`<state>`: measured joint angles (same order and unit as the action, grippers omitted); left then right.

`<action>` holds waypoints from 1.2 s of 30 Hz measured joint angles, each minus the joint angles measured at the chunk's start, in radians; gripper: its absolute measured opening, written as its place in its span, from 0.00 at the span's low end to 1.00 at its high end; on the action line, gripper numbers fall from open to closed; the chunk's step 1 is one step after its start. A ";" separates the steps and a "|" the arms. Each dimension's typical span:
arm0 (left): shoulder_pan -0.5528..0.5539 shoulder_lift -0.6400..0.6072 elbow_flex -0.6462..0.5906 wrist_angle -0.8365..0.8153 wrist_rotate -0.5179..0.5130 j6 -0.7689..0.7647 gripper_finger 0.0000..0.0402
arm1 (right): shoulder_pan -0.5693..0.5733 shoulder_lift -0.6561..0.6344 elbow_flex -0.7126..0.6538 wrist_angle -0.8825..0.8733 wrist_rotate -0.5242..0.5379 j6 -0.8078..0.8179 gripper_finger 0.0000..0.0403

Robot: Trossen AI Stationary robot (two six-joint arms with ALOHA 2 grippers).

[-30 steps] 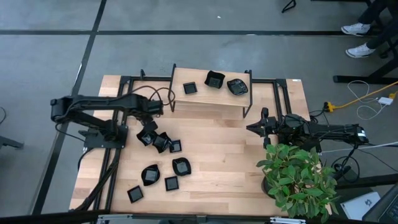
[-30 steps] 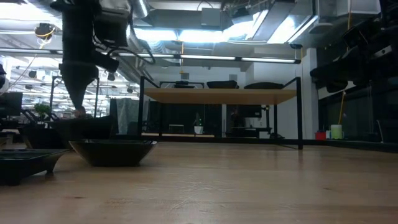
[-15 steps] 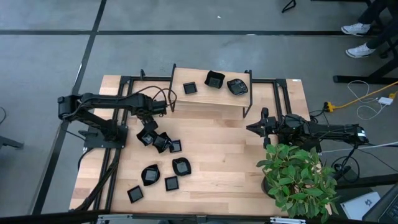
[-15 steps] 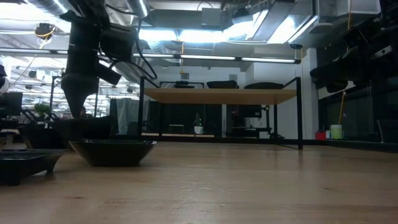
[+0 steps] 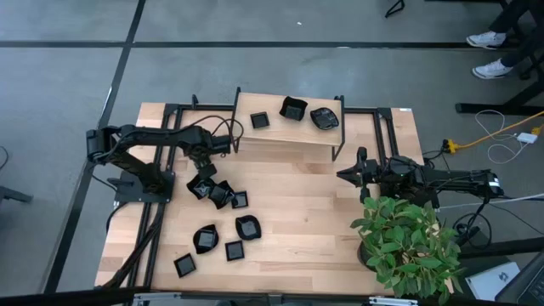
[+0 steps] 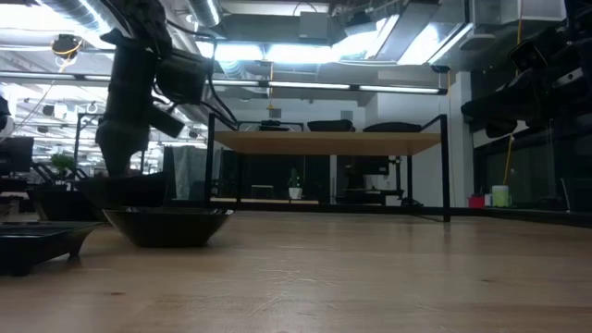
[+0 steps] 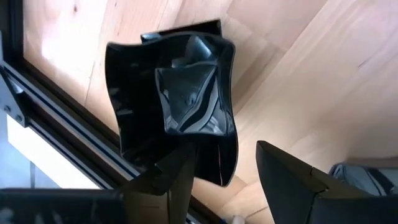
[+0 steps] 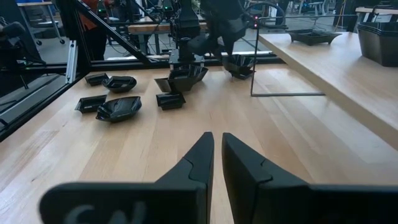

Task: Pick & Place Mini shaped plates
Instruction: Stack the distorted square plate on top of the distorted square plate on the shelf

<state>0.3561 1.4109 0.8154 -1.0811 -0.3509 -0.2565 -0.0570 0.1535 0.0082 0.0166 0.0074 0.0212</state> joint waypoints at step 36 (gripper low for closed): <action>-0.007 -0.056 -0.068 0.053 0.005 -0.018 0.00 | 0.000 0.000 0.000 0.000 0.000 0.000 0.08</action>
<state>0.3489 1.3553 0.7471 -1.0283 -0.3458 -0.2749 -0.0570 0.1535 0.0082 0.0166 0.0071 0.0212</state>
